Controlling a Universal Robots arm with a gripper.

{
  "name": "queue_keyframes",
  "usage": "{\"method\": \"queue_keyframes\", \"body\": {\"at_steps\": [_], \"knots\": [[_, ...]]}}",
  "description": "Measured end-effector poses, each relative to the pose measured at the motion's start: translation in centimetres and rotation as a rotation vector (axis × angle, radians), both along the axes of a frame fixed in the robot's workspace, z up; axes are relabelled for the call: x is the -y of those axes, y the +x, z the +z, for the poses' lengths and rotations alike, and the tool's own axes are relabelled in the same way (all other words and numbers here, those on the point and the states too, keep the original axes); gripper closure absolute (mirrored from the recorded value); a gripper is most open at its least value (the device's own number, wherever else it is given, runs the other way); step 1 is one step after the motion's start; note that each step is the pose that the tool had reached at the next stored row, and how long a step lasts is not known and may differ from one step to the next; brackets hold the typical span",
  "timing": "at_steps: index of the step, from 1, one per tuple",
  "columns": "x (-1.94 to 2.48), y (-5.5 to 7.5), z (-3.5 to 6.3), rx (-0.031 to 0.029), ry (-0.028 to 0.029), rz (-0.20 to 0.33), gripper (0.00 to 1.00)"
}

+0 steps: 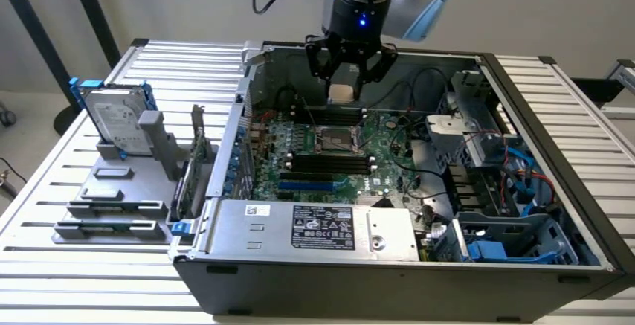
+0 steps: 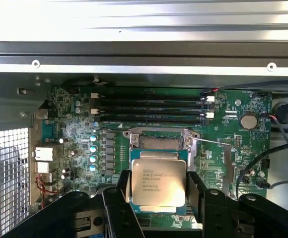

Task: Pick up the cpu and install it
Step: 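Place the cpu into insertion slot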

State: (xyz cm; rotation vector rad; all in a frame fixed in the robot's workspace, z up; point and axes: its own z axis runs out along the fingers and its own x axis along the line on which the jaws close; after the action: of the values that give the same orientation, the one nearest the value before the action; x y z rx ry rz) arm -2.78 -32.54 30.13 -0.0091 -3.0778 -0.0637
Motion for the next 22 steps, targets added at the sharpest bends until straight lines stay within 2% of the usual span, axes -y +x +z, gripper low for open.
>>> {"method": "queue_keyframes", "body": {"at_steps": [10,22], "knots": [[0.01,0.0,-0.02,-0.0007,0.0003,-0.003,0.45],[0.01,-0.01,-0.92,-0.0008,0.0001,-0.213,0.45]]}}
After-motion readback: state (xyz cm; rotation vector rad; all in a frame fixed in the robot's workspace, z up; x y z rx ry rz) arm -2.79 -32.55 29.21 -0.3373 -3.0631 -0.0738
